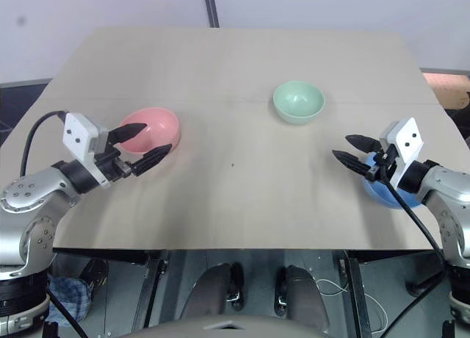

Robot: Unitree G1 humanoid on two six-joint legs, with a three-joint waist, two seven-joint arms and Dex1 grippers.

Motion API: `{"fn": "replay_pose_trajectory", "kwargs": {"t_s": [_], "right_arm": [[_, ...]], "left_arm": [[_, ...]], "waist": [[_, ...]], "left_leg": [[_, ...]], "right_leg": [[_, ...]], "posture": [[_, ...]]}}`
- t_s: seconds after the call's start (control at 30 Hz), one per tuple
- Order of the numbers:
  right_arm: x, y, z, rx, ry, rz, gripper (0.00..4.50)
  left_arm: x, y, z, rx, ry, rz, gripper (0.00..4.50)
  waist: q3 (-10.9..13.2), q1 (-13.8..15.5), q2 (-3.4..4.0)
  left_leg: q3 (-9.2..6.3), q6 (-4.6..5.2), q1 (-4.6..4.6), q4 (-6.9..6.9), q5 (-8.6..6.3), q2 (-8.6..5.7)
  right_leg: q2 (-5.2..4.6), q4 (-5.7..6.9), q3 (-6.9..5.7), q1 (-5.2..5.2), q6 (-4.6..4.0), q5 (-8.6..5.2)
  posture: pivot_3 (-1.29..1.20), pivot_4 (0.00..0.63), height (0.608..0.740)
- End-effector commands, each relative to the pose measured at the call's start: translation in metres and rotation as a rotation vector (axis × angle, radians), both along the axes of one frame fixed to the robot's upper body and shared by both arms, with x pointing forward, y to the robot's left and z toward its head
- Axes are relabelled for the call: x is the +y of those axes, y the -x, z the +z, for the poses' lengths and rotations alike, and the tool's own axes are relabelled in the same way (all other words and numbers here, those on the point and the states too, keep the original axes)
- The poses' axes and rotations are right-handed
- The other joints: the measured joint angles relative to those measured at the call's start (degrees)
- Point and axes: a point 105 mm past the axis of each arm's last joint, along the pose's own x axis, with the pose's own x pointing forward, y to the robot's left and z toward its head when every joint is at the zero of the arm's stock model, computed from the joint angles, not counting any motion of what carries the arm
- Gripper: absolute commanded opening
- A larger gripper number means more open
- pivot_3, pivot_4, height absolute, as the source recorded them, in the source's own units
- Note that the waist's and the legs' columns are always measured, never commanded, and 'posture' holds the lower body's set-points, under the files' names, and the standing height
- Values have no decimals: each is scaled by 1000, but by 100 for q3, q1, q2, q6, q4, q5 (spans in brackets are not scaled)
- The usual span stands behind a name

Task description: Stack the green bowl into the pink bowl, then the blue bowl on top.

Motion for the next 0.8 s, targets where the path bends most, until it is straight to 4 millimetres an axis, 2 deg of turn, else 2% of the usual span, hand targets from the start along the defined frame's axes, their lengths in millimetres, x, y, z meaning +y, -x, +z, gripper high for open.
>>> {"fn": "replay_pose_trajectory", "kwargs": {"t_s": [0.03, 0.17, 0.8], "right_arm": [[-1, 0, 18, -61, 0, 4, 2421], [-3, -3, 22, -64, -2, -8, 2421], [0, -1, 18, -56, 4, 11, 2421]], "left_arm": [[-5, 7, 18, -76, -18, -29, 4029], [-6, 6, 19, -73, -4, -35, 4029], [-8, 5, 17, -59, -9, -48, 4029]], "waist": [[0, 0, 0], [0, -3, 1], [1, -1, 0]], "left_leg": [[0, 0, 0, 0, 0, 0], [0, 0, 0, 0, 0, 0], [0, -4, 0, 2, 3, -1]], "right_leg": [[0, 0, 0, 0, 0, 0], [0, 1, 1, 0, 0, 0], [1, 2, 0, 1, 0, 0]], "posture": [[0, 150, 740], [0, 150, 740], [0, 150, 740]]}}
